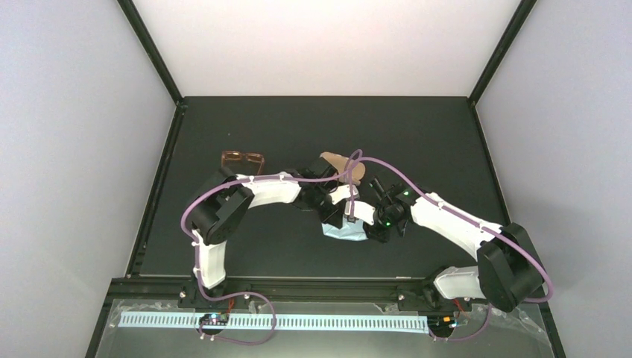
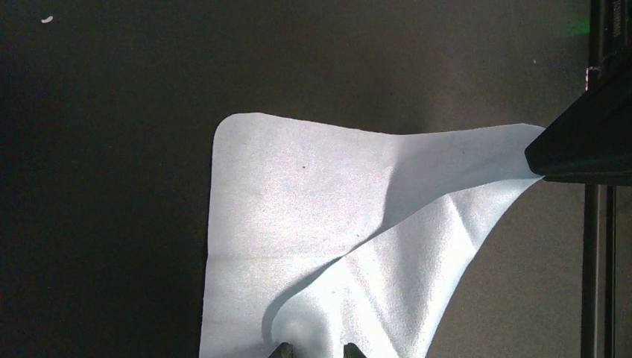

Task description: Organize the sunglasses

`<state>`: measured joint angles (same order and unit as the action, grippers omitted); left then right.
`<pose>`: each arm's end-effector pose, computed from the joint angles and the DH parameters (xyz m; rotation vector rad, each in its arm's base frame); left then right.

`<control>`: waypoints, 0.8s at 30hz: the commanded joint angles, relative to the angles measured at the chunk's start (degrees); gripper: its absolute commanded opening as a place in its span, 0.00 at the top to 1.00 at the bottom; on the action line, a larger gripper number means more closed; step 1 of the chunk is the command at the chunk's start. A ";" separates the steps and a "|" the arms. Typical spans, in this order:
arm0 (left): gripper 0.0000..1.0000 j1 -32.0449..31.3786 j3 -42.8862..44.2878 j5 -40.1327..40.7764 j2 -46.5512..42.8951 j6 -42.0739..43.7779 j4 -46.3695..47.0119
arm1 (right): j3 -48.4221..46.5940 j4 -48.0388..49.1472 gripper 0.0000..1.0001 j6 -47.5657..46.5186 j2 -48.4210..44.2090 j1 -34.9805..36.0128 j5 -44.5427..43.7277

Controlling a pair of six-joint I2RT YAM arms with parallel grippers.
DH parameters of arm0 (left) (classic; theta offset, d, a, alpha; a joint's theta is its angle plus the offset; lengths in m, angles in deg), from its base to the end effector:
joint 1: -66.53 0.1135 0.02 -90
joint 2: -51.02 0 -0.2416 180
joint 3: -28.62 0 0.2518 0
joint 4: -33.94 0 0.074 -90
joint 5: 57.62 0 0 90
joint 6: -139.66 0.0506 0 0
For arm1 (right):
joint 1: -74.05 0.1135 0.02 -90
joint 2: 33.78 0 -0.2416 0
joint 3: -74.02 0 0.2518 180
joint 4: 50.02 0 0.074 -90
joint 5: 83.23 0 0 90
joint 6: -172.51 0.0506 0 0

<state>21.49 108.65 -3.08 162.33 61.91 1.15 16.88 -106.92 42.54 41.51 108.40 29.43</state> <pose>0.2431 -0.2849 0.1042 1.4744 2.2831 -1.0075 0.1781 0.1453 0.1521 -1.7585 2.1976 0.5450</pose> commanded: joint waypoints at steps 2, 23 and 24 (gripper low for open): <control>0.87 -2.45 -3.32 7.82 0.03 -2.40 0.63 | 0.29 0.74 0.99 0.37 -0.31 -0.25 -0.76; 0.99 -0.76 -3.31 -5.84 -5.51 -1.84 2.98 | -0.64 0.77 0.99 0.98 -1.57 -0.24 -1.17; 0.99 -0.48 -3.35 -6.78 -5.94 -1.68 3.09 | -0.86 0.71 0.99 0.95 -1.69 -0.21 -1.08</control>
<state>20.36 105.46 -2.98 160.17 58.66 3.88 16.88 -106.44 42.61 41.33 108.40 28.70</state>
